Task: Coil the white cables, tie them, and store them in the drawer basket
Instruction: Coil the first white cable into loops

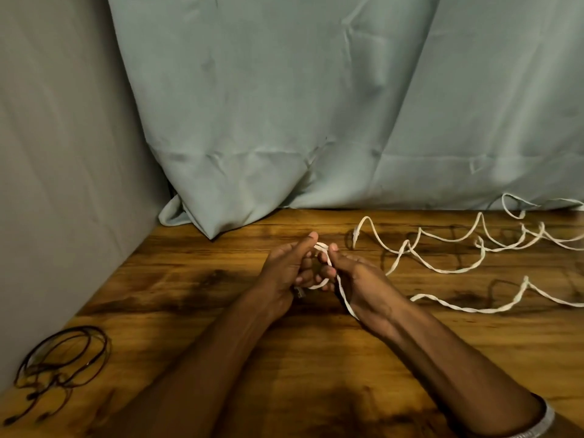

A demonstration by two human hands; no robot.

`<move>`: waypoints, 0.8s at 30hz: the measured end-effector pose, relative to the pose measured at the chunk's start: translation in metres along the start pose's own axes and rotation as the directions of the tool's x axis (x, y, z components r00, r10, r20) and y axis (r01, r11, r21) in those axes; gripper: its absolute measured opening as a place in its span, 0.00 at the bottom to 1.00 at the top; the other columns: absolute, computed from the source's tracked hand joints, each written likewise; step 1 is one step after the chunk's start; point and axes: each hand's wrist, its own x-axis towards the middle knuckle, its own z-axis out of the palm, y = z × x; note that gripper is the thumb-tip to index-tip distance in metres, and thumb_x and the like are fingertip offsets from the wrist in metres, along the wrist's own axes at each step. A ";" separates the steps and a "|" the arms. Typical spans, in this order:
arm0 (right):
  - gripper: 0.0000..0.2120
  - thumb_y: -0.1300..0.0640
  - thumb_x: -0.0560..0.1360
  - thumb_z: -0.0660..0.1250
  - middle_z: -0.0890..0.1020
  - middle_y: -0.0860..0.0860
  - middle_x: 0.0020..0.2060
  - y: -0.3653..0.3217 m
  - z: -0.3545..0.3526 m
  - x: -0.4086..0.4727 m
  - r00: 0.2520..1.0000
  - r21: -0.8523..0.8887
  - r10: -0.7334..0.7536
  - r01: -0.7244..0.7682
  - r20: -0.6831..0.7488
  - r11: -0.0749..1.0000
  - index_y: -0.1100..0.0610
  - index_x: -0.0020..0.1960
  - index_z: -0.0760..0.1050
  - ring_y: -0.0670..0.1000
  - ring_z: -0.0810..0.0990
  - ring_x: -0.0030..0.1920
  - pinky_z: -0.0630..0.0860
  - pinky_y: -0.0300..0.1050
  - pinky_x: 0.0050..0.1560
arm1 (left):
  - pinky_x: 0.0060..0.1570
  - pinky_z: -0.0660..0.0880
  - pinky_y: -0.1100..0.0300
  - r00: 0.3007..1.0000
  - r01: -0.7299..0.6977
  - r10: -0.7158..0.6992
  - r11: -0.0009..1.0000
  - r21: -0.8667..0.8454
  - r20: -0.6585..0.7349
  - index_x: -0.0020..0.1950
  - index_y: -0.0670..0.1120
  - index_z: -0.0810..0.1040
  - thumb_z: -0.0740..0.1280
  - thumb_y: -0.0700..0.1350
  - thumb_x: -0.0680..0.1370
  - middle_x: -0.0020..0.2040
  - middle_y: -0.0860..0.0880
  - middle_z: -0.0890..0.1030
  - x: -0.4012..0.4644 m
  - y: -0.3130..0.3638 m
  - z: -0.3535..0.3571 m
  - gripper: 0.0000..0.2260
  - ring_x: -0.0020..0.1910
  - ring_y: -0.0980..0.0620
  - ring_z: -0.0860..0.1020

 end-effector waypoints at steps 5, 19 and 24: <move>0.24 0.54 0.85 0.59 0.69 0.50 0.25 -0.004 0.006 0.004 0.998 0.014 -0.063 0.064 -0.029 0.998 0.55 0.34 0.82 0.55 0.80 0.31 0.77 0.49 0.44 | 0.33 0.68 0.57 0.991 0.008 -0.001 0.999 -0.051 0.135 0.35 0.45 0.71 0.67 0.50 0.80 0.26 0.47 0.68 0.003 -0.003 -0.003 0.16 0.21 0.52 0.68; 0.20 0.62 0.85 0.58 0.74 0.49 0.28 -0.009 0.003 0.000 0.997 0.137 -0.071 0.073 -0.023 0.988 0.56 0.38 0.80 0.44 0.76 0.27 0.79 0.40 0.34 | 0.48 0.79 0.59 0.835 0.138 0.048 0.946 -0.293 0.549 0.64 0.37 0.79 0.56 0.46 0.84 0.50 0.43 0.85 -0.015 0.011 -0.004 0.18 0.49 0.48 0.82; 0.18 0.54 0.86 0.59 0.83 0.57 0.34 -0.010 0.004 -0.004 0.996 0.100 -0.087 0.087 -0.010 0.991 0.60 0.48 0.83 0.49 0.83 0.34 0.84 0.48 0.45 | 0.51 0.75 0.54 0.850 0.031 0.108 0.967 -0.254 0.515 0.48 0.44 0.81 0.61 0.48 0.82 0.35 0.51 0.77 -0.008 0.003 -0.005 0.12 0.45 0.49 0.77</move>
